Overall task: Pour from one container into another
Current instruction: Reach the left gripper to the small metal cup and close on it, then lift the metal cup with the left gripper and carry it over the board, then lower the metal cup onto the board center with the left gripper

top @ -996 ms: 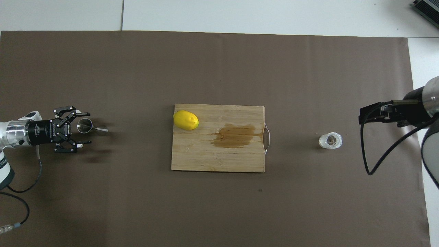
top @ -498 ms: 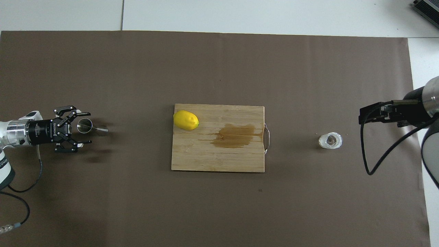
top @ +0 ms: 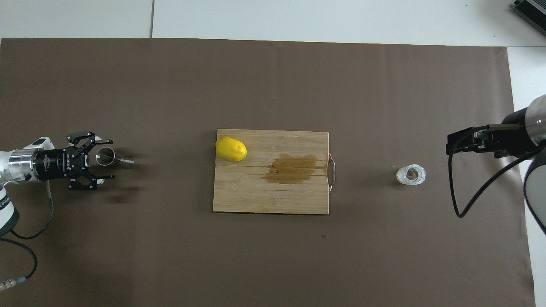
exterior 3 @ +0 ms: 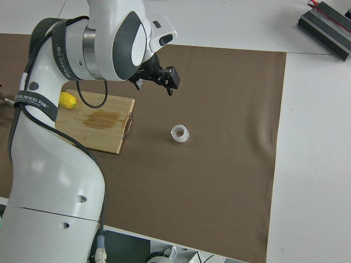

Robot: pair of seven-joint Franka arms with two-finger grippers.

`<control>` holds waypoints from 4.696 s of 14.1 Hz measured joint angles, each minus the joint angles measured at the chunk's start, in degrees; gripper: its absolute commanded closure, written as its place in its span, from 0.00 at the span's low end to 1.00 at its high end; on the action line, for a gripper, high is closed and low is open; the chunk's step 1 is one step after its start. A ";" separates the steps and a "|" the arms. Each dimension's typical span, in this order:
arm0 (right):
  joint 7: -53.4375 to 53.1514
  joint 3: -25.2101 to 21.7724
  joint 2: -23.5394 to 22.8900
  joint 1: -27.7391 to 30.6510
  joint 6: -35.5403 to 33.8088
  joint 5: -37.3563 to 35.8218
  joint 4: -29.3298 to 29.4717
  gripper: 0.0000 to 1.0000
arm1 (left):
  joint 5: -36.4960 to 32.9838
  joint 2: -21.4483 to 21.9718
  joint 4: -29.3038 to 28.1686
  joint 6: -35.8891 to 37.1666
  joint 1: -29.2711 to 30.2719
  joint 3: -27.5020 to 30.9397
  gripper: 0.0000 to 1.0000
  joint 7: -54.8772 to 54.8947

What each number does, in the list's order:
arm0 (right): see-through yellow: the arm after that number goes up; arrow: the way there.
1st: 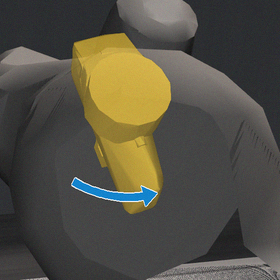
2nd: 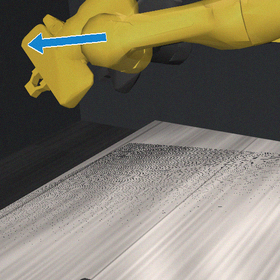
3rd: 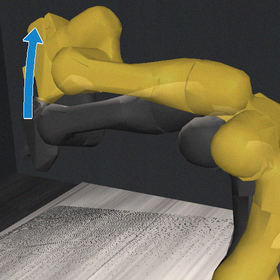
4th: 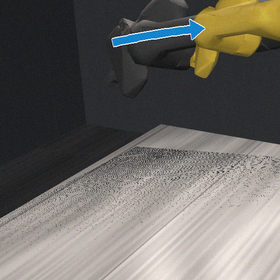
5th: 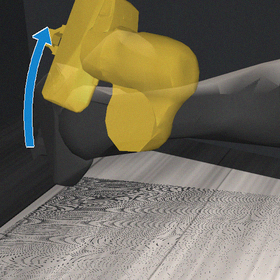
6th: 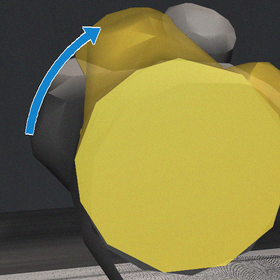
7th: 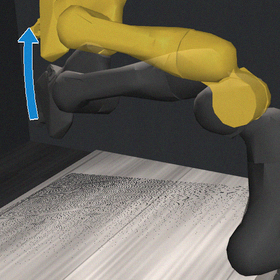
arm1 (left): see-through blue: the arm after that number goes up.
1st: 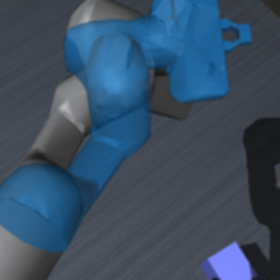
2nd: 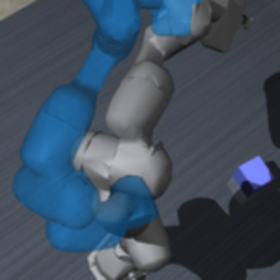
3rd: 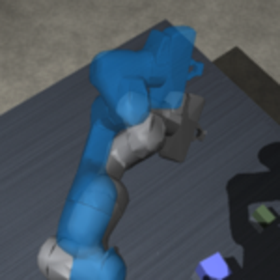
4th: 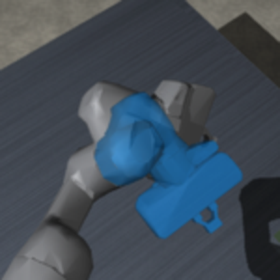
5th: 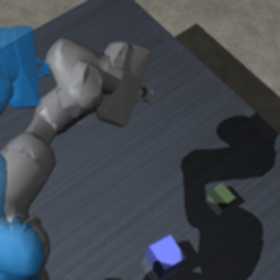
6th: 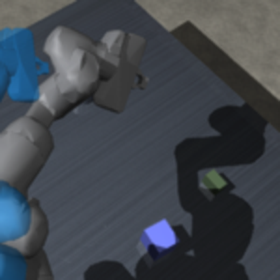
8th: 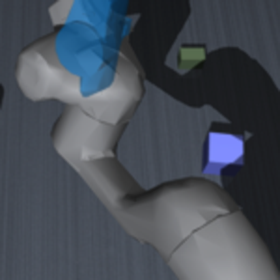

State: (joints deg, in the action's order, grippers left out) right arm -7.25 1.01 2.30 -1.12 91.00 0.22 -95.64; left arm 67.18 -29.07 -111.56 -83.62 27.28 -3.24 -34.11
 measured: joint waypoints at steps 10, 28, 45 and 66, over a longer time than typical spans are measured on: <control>0.00 0.00 0.00 0.00 0.00 0.00 0.00 0.00 | 1.38 0.00 -0.48 0.05 0.00 0.00 0.07 0.30; 0.00 0.00 0.00 0.00 0.00 0.00 0.00 0.00 | 2.34 0.00 -0.52 0.06 0.01 0.00 0.80 -0.39; 0.00 0.00 0.00 0.00 0.00 0.00 0.00 0.00 | 11.29 9.48 -0.43 -0.64 -6.24 -0.63 1.00 -14.45; 0.00 0.00 0.00 0.00 0.00 0.00 0.00 0.00 | 67.35 25.03 -16.48 -50.10 -53.70 -1.01 1.00 -3.49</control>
State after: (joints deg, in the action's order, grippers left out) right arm -7.25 1.01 2.30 -1.11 91.00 0.22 -95.64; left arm 134.52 -4.04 -128.03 -133.71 -26.42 -4.25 -37.60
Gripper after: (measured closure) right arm 0.000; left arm 0.533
